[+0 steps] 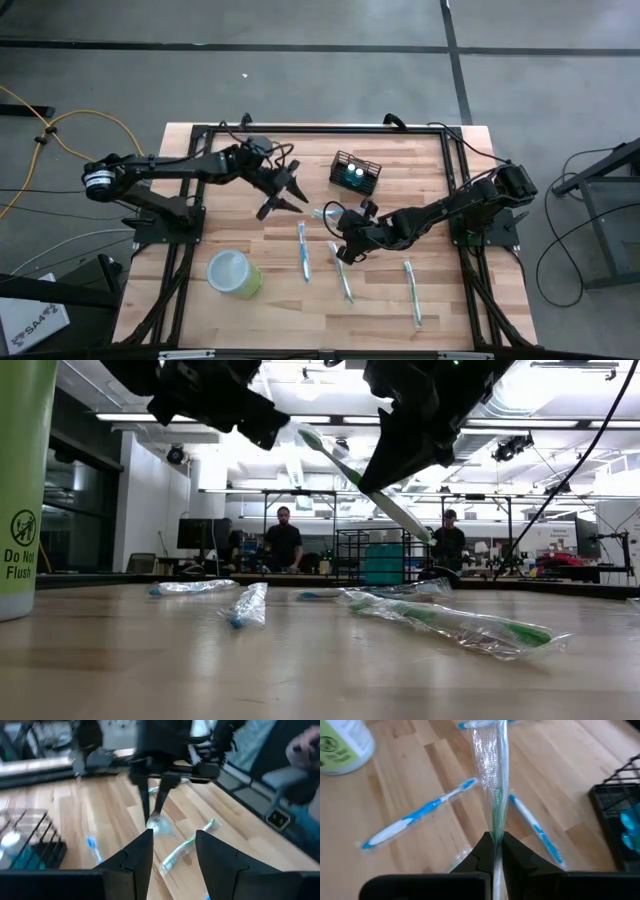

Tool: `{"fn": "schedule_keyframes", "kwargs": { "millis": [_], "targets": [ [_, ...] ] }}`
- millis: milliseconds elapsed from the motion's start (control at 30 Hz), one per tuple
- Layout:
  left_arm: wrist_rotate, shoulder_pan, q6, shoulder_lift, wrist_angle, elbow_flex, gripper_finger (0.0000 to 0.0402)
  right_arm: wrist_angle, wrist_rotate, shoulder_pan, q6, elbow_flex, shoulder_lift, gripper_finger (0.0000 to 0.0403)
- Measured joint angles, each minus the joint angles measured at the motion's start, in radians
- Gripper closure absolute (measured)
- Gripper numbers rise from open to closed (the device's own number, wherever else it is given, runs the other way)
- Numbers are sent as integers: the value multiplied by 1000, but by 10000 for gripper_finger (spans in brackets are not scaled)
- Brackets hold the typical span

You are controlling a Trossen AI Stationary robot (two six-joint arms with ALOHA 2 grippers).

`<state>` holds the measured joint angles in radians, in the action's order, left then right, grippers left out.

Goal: Pick & Place toothbrushing station
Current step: Put the top green toothbrush into the left section of the black mesh organizer

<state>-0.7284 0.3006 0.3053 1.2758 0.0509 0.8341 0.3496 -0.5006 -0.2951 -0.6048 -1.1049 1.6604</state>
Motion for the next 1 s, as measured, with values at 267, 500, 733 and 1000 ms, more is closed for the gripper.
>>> {"fn": "schedule_keyframes", "kwargs": {
  "millis": [267,500,733,1000],
  "targets": [
    [80,-51,146,0,-11,0,258,-53,66,0,0,0,-4,395],
    [232,-80,140,0,-32,0,258,-56,58,-1,-4,0,-4,395],
    [236,-84,-29,0,-31,0,258,-55,3,-1,8,0,-4,395],
    [228,-84,-158,0,-28,0,257,-33,-55,-2,27,-1,-4,395]
  ]
}}
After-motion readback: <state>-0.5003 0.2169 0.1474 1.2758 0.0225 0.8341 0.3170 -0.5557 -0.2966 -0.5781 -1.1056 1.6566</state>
